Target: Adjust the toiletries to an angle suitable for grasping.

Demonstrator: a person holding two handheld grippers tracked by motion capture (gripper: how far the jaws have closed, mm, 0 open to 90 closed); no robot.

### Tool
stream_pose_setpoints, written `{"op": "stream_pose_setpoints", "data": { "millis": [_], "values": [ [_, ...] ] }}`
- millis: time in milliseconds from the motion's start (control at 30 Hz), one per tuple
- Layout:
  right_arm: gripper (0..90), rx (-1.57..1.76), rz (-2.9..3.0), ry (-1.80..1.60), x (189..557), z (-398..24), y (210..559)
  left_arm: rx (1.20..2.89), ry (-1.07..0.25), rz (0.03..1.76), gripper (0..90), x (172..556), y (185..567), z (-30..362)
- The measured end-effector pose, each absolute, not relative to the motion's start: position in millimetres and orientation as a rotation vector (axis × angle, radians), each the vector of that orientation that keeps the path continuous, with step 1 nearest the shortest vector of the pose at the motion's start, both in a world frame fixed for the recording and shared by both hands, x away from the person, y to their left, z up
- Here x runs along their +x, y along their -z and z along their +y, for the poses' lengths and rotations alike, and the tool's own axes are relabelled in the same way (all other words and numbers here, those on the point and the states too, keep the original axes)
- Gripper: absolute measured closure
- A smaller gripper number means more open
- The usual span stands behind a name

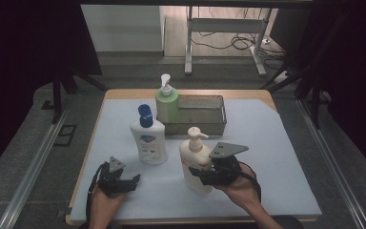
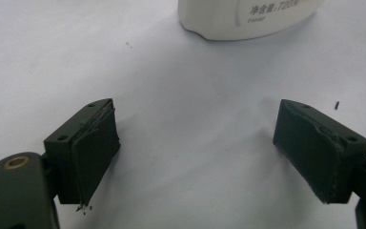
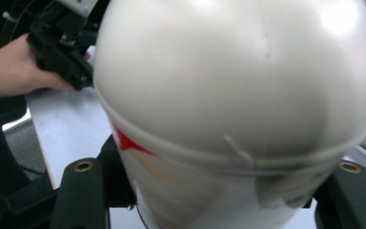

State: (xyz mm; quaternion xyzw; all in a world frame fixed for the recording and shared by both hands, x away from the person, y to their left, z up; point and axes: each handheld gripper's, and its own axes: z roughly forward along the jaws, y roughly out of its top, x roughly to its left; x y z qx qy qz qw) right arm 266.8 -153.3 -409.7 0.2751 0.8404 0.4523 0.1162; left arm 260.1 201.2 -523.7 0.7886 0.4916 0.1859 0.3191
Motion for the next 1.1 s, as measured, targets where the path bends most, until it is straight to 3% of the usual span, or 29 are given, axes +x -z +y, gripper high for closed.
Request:
{"op": "stream_pose_setpoints", "data": {
  "millis": [1100],
  "values": [
    [37.1,0.899,2.412,-1.293,319,-155,375,2.073,-0.489,1.293,14.8,260,524,201]
  ]
}}
